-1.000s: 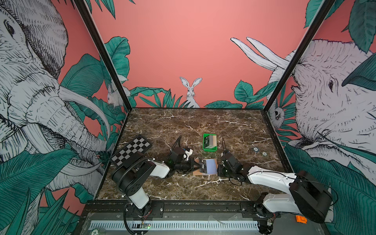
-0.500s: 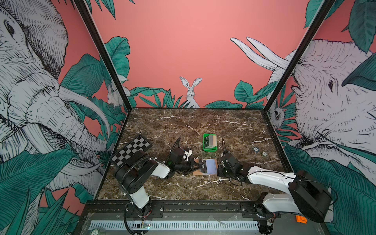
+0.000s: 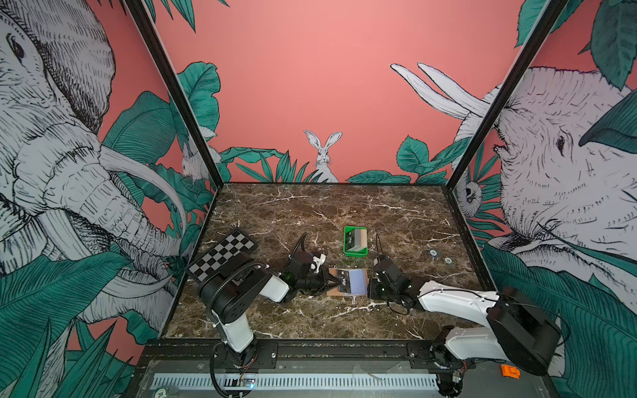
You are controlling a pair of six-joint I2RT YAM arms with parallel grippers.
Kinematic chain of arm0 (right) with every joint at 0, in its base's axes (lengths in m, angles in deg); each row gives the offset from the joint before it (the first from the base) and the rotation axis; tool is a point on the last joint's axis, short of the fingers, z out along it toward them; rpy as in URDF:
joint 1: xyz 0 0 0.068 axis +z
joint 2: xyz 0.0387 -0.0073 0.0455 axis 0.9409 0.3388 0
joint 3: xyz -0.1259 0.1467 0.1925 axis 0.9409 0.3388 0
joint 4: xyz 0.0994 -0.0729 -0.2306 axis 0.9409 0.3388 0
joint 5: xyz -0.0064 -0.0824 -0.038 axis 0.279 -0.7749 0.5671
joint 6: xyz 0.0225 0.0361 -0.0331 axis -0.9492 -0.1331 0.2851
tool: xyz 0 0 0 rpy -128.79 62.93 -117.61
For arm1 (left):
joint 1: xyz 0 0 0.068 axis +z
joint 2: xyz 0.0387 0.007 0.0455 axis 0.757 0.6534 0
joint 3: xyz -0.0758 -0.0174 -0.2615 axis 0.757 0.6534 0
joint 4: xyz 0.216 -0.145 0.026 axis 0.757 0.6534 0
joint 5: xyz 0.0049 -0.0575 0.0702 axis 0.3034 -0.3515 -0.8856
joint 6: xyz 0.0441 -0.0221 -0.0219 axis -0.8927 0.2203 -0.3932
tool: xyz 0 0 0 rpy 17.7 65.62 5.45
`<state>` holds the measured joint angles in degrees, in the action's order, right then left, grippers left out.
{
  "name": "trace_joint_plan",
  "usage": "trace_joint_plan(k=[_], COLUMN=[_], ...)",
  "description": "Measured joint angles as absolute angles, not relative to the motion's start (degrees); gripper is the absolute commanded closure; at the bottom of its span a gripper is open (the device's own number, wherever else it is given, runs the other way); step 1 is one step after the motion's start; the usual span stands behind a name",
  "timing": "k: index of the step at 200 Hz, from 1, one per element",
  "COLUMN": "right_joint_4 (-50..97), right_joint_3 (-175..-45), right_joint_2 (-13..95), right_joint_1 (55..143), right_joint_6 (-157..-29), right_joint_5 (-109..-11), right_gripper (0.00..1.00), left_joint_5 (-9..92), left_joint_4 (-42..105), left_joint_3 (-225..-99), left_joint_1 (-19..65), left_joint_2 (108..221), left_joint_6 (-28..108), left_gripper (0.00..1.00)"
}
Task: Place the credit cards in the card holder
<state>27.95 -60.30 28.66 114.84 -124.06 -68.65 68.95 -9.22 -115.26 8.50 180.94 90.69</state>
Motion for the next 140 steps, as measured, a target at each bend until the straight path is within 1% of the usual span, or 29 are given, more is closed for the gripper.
trace_joint_plan(k=[94, 140], right_joint_4=[26.56, 25.86], right_joint_3=[-60.25, -59.95], right_joint_2=[29.32, 29.32], right_joint_1=[114.84, 114.84], right_joint_6=[-124.52, -124.72], right_joint_5=[-68.62, -68.65], right_gripper=[0.92, 0.92], left_joint_5=[68.77, 68.75], left_joint_4=[-17.11, -18.42], left_joint_3=[-113.88, -113.33], left_joint_1=[8.52, 8.52], left_joint_2=[184.37, 184.52], left_joint_6=[91.55, 91.81], left_gripper=[1.0, 1.0])
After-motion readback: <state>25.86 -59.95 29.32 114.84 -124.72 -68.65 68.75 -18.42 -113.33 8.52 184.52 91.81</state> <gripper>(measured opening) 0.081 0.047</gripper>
